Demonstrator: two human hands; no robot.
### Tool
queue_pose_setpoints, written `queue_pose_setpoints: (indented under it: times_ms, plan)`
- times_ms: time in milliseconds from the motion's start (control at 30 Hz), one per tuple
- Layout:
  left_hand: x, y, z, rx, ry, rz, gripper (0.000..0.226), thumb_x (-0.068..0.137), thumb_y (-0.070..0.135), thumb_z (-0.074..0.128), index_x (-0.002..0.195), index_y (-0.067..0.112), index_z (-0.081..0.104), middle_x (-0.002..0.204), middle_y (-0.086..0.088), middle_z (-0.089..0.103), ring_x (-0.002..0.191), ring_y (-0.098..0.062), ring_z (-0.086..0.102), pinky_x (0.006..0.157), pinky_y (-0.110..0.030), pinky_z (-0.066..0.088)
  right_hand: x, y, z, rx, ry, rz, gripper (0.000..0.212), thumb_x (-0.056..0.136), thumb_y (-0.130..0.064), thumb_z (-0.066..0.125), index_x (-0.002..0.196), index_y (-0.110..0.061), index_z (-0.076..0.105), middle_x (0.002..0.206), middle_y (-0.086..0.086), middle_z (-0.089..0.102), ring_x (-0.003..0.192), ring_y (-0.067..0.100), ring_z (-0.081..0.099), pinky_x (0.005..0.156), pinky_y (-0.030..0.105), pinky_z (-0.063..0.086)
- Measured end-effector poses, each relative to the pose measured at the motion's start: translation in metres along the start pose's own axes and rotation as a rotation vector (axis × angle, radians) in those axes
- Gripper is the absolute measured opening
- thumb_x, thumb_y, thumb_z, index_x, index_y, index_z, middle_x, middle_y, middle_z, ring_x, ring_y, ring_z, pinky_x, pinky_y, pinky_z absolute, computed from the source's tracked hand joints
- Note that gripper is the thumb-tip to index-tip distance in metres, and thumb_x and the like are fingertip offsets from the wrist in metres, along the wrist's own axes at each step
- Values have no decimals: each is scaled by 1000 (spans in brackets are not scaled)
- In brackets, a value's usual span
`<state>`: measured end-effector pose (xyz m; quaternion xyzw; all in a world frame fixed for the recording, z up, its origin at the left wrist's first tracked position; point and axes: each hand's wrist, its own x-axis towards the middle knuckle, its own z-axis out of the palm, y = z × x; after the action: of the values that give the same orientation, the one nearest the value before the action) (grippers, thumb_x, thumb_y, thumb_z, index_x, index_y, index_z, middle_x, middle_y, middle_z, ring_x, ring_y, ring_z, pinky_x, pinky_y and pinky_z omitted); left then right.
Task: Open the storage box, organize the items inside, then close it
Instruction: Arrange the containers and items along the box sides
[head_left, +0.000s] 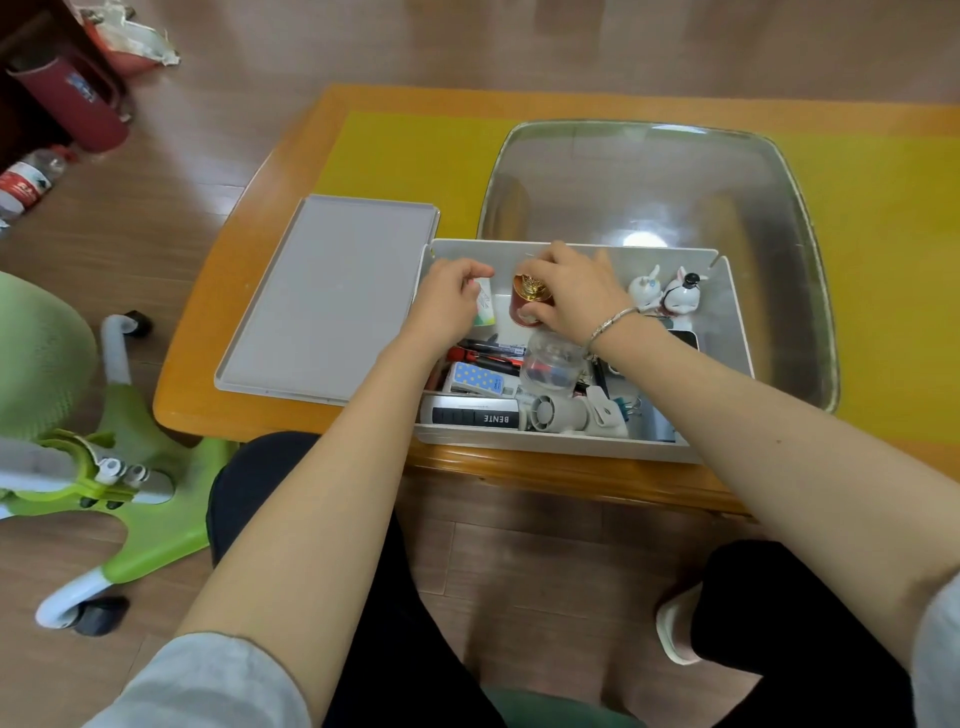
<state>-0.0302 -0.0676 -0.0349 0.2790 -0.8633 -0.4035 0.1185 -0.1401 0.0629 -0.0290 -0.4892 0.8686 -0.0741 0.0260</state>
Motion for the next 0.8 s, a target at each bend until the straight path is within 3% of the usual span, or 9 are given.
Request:
queue_pose_setpoints:
  times_ms: [133, 233, 333, 433, 600, 800]
  plan:
    - [7, 5, 8, 5, -11, -7, 29, 98, 4, 45, 119, 11, 65, 115, -10, 65, 107, -23, 59, 86, -24, 41, -3, 0, 1, -32, 20, 5, 45, 86, -31, 63, 129, -26, 51, 119, 7, 47, 104, 30, 53, 93, 41, 31]
    - [11, 8, 11, 34, -27, 3, 27, 98, 4, 44, 116, 9, 63, 114, -11, 64, 106, -23, 58, 86, -25, 42, -5, -2, 1, -49, 18, 2, 46, 87, -30, 61, 131, -28, 48, 116, 8, 47, 101, 30, 53, 91, 41, 31]
    - [12, 4, 12, 249, -116, 90, 32, 96, 2, 42, 124, 6, 57, 127, -14, 53, 116, -29, 49, 100, -36, 38, -5, -5, 2, -61, 28, 3, 47, 87, -30, 62, 131, -28, 48, 114, 8, 48, 101, 30, 52, 89, 40, 32]
    - [6, -7, 12, 403, -102, 132, 33, 95, 3, 41, 127, 5, 48, 131, -17, 44, 116, -35, 42, 98, -42, 36, -4, -5, 3, -68, 30, 10, 47, 88, -30, 61, 132, -28, 47, 115, 8, 48, 103, 29, 52, 89, 41, 32]
    - [-6, -9, 9, 527, -137, 136, 30, 99, 17, 35, 125, 7, 47, 124, -19, 55, 112, -37, 47, 86, -42, 37, -5, -3, 3, -44, 33, 11, 51, 87, -28, 62, 135, -27, 44, 118, 7, 48, 106, 29, 51, 90, 41, 31]
    - [-16, -6, 10, 840, -280, 67, 44, 102, 36, 23, 123, 11, 52, 127, -18, 55, 122, -35, 36, 96, -45, 30, -7, 0, 3, -49, 69, -20, 50, 85, -29, 64, 130, -22, 46, 123, 6, 48, 110, 28, 50, 91, 41, 32]
